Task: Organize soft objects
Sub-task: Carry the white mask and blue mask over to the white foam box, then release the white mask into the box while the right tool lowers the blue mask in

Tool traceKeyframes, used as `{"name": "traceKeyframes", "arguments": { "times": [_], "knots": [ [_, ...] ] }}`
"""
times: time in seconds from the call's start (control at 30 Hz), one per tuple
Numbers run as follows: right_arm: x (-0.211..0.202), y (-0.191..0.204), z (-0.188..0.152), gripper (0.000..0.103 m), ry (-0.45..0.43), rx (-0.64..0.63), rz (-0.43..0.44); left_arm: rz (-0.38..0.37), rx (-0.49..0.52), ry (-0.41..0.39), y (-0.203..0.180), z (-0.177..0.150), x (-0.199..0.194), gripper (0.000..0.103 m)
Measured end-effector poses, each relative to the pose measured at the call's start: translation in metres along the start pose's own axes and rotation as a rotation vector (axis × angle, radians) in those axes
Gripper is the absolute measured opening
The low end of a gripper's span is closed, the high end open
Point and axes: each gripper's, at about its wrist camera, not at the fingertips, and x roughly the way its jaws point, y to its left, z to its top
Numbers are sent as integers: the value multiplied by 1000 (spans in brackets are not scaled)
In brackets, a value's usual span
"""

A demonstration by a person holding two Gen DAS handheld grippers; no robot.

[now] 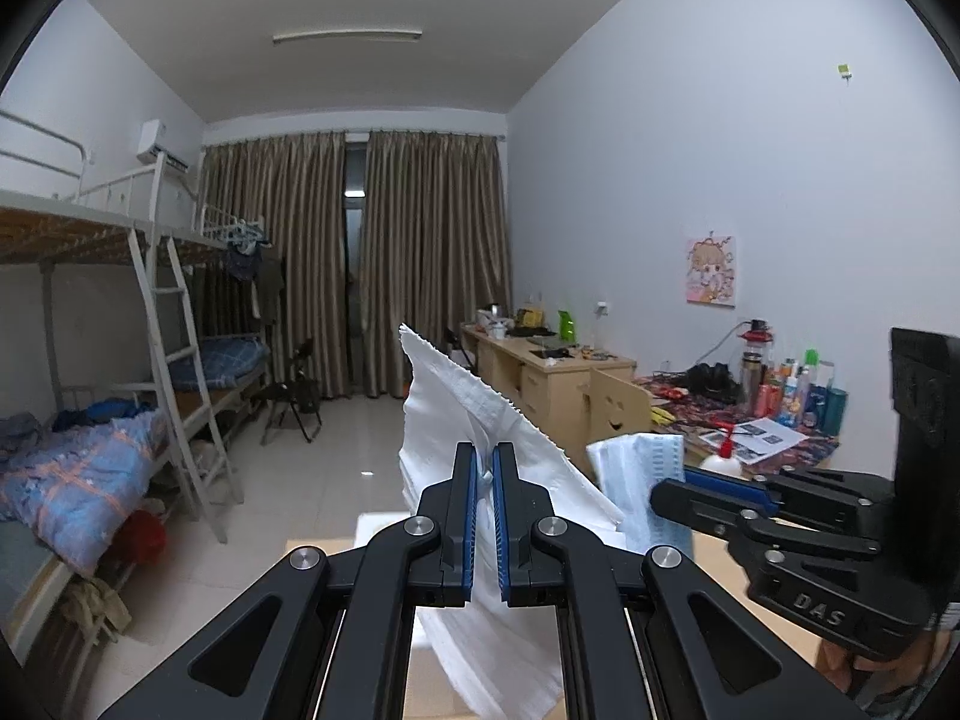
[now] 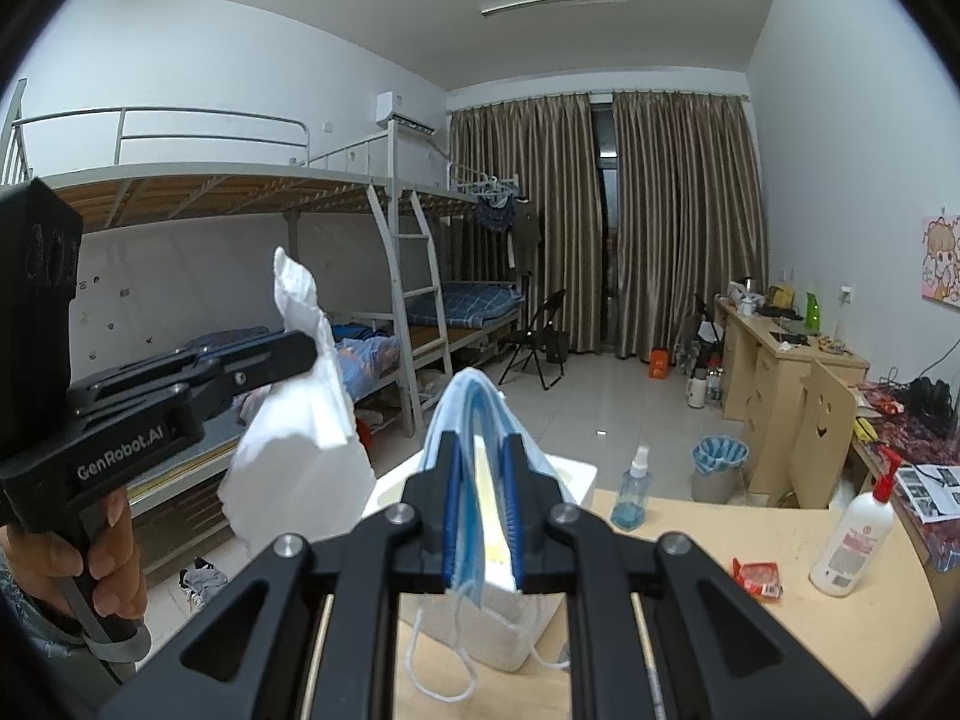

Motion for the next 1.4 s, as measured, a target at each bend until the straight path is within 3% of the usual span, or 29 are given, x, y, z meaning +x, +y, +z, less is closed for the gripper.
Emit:
{"name": "traceKeyframes", "arguments": {
  "times": [0.33, 0.47, 0.87, 1.13, 1.23, 1.3, 1.4],
  "knots": [
    [22, -9, 5, 16, 2, -12, -13, 8, -2, -24, 7, 18, 51, 5],
    [29, -11, 0, 16, 7, -14, -10, 3, -22, 1, 16, 20, 76, 5],
    [53, -18, -5, 16, 45, -1, 8, 8, -62, 163, 40, -27, 148, 5],
    [66, -21, 0, 16, 63, 1, 14, 17, -57, 244, 40, -58, 172, 10],
    [69, -22, 1, 16, 67, 3, 15, 36, -52, 253, 42, -63, 174, 37],
    [71, -23, 2, 16, 69, 4, 15, 51, -58, 253, 44, -65, 173, 67],
    [74, -23, 4, 16, 72, 7, 15, 89, -70, 216, 47, -64, 163, 86]
  ]
}}
